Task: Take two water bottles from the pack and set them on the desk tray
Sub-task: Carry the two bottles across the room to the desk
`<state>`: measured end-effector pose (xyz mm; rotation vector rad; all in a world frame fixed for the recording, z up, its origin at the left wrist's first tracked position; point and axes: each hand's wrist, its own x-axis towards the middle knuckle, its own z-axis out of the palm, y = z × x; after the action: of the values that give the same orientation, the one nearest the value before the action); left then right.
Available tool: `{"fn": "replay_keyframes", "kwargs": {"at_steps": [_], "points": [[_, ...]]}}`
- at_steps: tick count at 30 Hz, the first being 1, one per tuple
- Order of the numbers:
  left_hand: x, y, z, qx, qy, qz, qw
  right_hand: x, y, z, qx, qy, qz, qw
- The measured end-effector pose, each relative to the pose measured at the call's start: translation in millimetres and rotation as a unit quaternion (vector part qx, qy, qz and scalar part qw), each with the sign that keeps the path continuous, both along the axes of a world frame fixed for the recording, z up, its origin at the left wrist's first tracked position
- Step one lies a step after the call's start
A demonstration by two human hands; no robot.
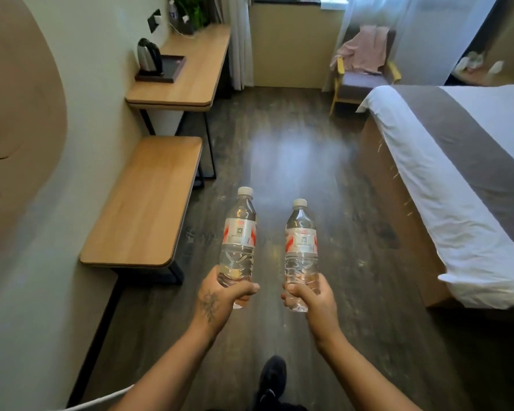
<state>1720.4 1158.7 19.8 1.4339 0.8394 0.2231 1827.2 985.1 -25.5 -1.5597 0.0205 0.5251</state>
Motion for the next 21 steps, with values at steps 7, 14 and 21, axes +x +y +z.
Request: {"fn": "replay_keyframes", "kwargs": {"at_steps": [7, 14, 21], "points": [[130, 52, 6, 0.004, 0.002, 0.032, 0.999, 145, 57, 7, 0.001, 0.013, 0.020, 1.000], [259, 124, 1, -0.021, -0.008, 0.020, 1.000, 278, 125, -12, -0.006, 0.030, 0.028, 0.999], [404, 233, -10, -0.040, -0.003, -0.002, 0.999, 415, 224, -20, -0.026, 0.027, 0.012, 0.999]]}}
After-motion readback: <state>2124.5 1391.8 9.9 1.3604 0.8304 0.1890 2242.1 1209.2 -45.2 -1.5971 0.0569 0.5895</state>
